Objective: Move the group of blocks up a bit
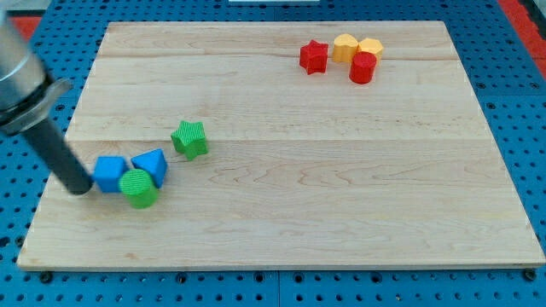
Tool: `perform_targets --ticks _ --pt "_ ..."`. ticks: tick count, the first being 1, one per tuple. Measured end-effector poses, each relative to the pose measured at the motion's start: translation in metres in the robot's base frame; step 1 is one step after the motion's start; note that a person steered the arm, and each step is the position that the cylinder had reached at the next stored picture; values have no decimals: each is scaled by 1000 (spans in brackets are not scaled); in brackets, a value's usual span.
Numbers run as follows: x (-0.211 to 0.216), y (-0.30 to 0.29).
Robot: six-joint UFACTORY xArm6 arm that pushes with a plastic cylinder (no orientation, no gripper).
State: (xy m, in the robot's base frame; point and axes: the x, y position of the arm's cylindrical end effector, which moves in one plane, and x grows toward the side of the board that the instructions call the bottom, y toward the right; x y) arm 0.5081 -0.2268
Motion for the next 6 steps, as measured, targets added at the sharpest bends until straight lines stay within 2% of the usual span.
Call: perform_targets --ticks 3,4,5,6 --pt "14 56" --pt "43 46" --pt "68 105" --pt "34 102"
